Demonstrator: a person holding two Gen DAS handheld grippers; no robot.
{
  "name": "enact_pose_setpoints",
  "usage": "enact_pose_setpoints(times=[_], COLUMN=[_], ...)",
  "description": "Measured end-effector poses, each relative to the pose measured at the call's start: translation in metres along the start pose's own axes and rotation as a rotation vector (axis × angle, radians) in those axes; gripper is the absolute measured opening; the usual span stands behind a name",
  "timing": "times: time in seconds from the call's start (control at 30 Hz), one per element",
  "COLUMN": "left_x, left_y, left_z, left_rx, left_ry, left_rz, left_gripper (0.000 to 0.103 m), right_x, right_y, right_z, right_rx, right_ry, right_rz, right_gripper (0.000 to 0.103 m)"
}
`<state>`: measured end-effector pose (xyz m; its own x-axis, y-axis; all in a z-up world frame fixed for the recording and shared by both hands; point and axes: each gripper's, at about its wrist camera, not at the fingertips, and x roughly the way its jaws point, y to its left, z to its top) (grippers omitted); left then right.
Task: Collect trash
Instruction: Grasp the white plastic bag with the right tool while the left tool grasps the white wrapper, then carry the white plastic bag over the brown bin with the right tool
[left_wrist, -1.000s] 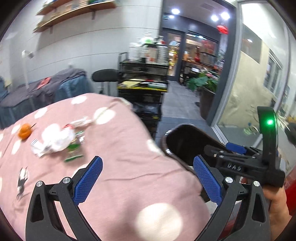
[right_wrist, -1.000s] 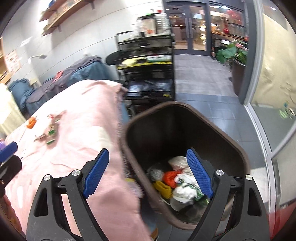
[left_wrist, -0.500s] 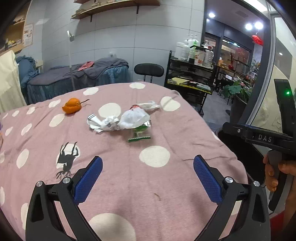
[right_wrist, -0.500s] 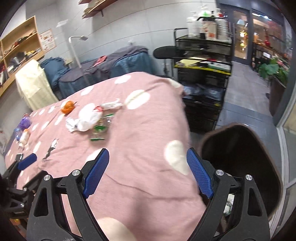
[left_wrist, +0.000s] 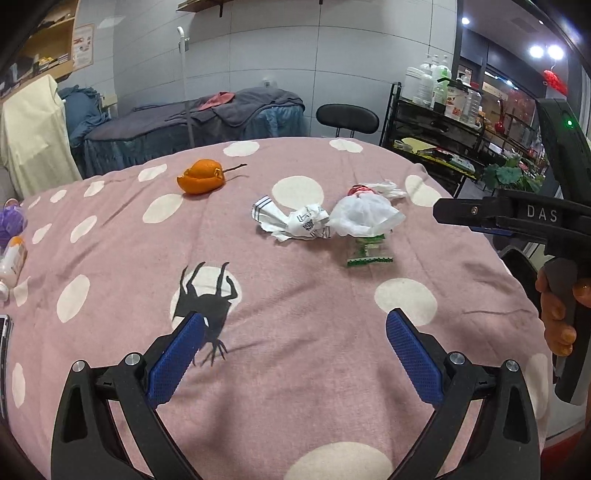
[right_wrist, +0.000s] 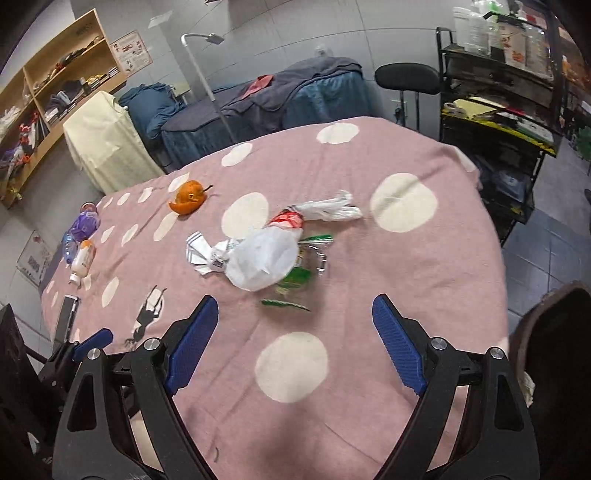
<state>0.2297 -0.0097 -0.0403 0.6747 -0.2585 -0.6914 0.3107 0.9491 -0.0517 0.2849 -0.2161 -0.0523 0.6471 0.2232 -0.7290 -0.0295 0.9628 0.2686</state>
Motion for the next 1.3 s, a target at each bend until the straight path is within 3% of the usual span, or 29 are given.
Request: enact_pose_setpoints(times=[0.07, 0.23, 0.27, 0.3, 0.33, 0.4, 0.53, 0.73, 0.83, 0.87, 0.9, 0.93, 1.0, 1.3], left_x=[0.007, 0.026, 0.031, 0.035, 0.040, 0.049, 0.065, 0.102, 0.125, 0.131, 0.133, 0.130, 0.122, 0.071], left_y=[0.006, 0.013, 0.011, 0.010, 0.008, 0.005, -0.005, -0.027, -0.031, -0.031, -0.031, -0.030, -0.025, -0.016], left_z=[0.005, 0.018, 0.021, 0.024, 0.027, 0.036, 0.052, 0.066, 0.068, 0.067, 0.066, 0.065, 0.066, 0.053], left_rx=[0.001, 0.029, 0.051, 0.073, 0.098, 0.140, 0.229, 0.363, 0.390, 0.397, 0.401, 0.390, 0.343, 0.180], left_ry=[0.009, 0.026, 0.026, 0.028, 0.033, 0.050, 0.065, 0.112, 0.175, 0.192, 0.192, 0.179, 0.172, 0.082], left_rz=[0.000, 0.015, 0.015, 0.017, 0.026, 0.034, 0.035, 0.063, 0.084, 0.101, 0.114, 0.111, 0.100, 0.031], left_gripper=[0.097, 0.096, 0.096, 0.096, 0.096, 0.095, 0.090, 0.073, 0.056, 0.045, 0.044, 0.041, 0.024, 0.022], right_x=[0.018, 0.073, 0.082, 0.092, 0.095, 0.089, 0.061, 0.027, 0.012, 0.007, 0.001, -0.005, -0.014, -0.043], right_y=[0.009, 0.020, 0.020, 0.020, 0.018, 0.017, 0.017, 0.014, 0.011, 0.010, 0.010, 0.009, 0.009, 0.008], right_z=[0.011, 0.029, 0.030, 0.032, 0.032, 0.034, 0.035, 0.027, 0.019, 0.017, 0.014, 0.010, 0.004, -0.017], right_rx=[0.004, 0.013, 0.015, 0.019, 0.025, 0.031, -0.017, -0.053, -0.058, -0.063, -0.071, -0.079, -0.094, -0.126], right_ry=[0.022, 0.111, 0.131, 0.156, 0.163, 0.139, 0.059, 0.018, -0.002, -0.010, -0.022, -0.032, -0.049, -0.113], right_rz=[0.017, 0.018, 0.018, 0.013, 0.013, 0.033, 0.019, 0.005, 0.018, 0.017, 0.012, 0.007, -0.003, -0.031], right_gripper=[0.084, 0.063, 0.053, 0.031, 0.021, 0.012, 0.010, 0.010, 0.010, 0.010, 0.010, 0.010, 0.010, 0.010])
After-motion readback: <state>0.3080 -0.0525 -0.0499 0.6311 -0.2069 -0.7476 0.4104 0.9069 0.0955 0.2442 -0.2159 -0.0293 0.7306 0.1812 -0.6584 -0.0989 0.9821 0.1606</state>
